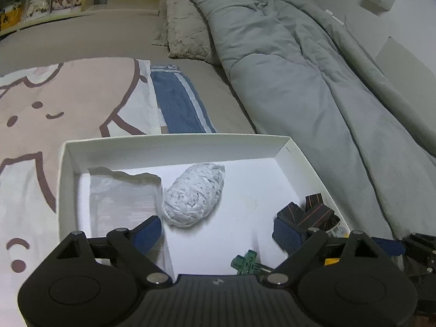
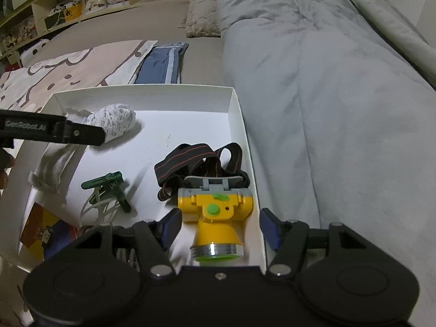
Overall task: Organize objects
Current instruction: 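Lower the rope bundle and headlamp into the white box and open both tools, then move both tools back over the clear bag and white cloth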
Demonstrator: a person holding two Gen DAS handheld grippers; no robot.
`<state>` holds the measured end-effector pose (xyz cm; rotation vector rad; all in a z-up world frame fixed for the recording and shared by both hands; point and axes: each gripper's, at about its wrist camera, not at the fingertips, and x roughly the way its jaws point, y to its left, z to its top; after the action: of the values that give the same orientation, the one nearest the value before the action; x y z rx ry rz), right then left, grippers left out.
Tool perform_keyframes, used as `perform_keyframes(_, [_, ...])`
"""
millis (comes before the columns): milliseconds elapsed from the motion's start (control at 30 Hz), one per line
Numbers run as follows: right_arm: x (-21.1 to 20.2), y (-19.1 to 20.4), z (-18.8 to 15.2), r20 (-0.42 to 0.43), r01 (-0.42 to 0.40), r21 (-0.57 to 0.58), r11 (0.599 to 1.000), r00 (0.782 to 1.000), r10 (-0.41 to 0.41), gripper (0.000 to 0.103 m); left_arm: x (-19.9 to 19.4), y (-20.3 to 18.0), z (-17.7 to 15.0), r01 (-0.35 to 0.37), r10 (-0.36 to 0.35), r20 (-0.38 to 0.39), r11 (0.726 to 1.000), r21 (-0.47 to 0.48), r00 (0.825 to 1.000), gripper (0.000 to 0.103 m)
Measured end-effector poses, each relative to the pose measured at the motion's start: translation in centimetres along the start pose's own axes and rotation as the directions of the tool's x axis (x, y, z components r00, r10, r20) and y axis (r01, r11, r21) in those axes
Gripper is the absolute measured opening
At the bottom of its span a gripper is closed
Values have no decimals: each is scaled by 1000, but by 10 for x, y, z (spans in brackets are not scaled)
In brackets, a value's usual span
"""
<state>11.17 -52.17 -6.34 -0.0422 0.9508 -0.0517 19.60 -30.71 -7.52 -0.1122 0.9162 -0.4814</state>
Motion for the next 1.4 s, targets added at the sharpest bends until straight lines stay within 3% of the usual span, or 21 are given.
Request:
perform_keyframes(567, [-20, 21, 1, 28, 14, 83, 996, 999, -17, 65, -52, 7, -14, -21, 23, -21, 996, 87, 1000, 90])
perform_keyframes(767, [-34, 28, 1, 48, 27, 114, 993, 998, -32, 72, -68, 10, -22, -29, 33, -28, 992, 121, 999, 90])
perform_keyframes(933, [-48, 32, -2, 67, 52, 149, 987, 996, -63, 84, -79, 12, -29, -31, 36, -34, 989, 142, 999, 90])
perform_keyframes(1067, [-57, 33, -6, 86, 73, 161, 984, 992, -88, 99, -88, 15, -34, -34, 38, -22, 989, 146, 999, 101])
perform_keyframes(1400, [-74, 36, -10, 131, 119, 174, 978, 981, -143, 103, -107, 25, -38, -42, 43, -5, 988, 147, 999, 103])
